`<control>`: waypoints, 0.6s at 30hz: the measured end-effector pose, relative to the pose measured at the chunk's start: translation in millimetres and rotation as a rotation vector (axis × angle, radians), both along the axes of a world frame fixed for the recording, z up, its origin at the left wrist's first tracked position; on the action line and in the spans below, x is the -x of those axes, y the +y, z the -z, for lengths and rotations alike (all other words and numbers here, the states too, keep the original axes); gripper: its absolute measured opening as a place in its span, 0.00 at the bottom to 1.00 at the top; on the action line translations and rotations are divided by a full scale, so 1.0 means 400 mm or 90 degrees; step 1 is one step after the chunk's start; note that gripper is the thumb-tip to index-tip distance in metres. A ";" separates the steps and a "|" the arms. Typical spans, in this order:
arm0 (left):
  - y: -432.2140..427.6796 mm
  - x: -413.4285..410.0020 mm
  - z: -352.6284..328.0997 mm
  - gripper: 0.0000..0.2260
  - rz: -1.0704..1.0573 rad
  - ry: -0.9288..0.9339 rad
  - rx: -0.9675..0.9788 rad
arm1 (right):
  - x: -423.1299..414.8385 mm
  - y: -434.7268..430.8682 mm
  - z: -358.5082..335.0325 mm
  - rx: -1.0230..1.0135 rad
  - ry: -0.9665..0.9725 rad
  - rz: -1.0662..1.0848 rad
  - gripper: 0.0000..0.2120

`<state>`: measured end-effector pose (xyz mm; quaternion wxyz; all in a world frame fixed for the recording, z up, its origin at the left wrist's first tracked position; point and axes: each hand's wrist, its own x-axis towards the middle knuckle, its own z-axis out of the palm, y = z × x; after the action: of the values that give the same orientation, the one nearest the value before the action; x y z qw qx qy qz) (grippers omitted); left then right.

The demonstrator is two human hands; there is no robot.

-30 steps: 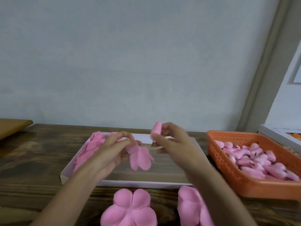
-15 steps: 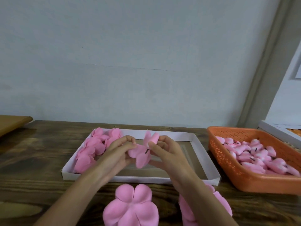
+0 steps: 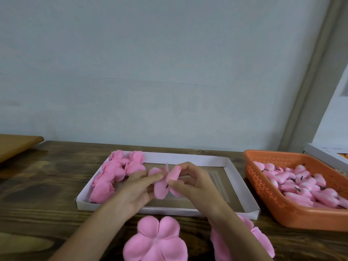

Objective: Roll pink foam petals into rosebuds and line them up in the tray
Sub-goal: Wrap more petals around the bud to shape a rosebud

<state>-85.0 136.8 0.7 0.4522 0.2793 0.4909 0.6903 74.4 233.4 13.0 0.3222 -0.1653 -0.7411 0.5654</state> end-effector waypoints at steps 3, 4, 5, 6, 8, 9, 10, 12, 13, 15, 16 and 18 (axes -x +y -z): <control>-0.007 -0.009 -0.018 0.09 -0.014 0.027 -0.005 | -0.002 0.003 -0.002 -0.017 0.014 0.014 0.07; -0.010 -0.010 -0.021 0.08 -0.021 0.029 -0.013 | -0.003 0.004 -0.003 -0.009 0.032 0.025 0.07; -0.011 -0.010 -0.023 0.05 -0.020 0.030 -0.022 | -0.004 0.005 -0.004 0.004 0.052 0.034 0.06; -0.009 -0.007 -0.022 0.07 -0.014 0.028 -0.036 | -0.005 0.005 -0.005 0.017 0.072 0.045 0.05; -0.006 -0.006 -0.023 0.16 -0.013 0.023 -0.044 | -0.007 0.009 -0.007 0.023 0.107 0.078 0.05; -0.005 -0.006 -0.024 0.18 -0.016 0.024 -0.041 | -0.008 0.011 -0.008 0.024 0.121 0.093 0.05; -0.002 -0.005 -0.025 0.17 -0.019 0.033 -0.043 | -0.009 0.011 -0.010 0.029 0.132 0.102 0.06; -0.001 -0.003 -0.027 0.09 -0.028 0.045 -0.055 | -0.012 0.012 -0.012 0.034 0.138 0.102 0.05; -0.001 -0.003 -0.028 0.05 -0.037 0.044 -0.054 | -0.013 0.011 -0.013 0.036 0.133 0.093 0.05; 0.002 -0.001 -0.022 0.02 -0.055 0.046 -0.050 | -0.015 0.008 -0.010 0.046 0.124 0.062 0.05; 0.003 -0.002 -0.018 0.03 -0.067 0.056 -0.048 | -0.014 0.007 -0.007 0.051 0.124 0.048 0.05; 0.002 -0.003 -0.008 0.10 -0.093 0.085 -0.045 | -0.011 0.004 -0.003 0.053 0.128 0.040 0.06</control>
<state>-83.7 137.5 3.8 0.3571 0.3040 0.5143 0.7180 78.6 235.0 14.1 0.4052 -0.1440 -0.6752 0.5993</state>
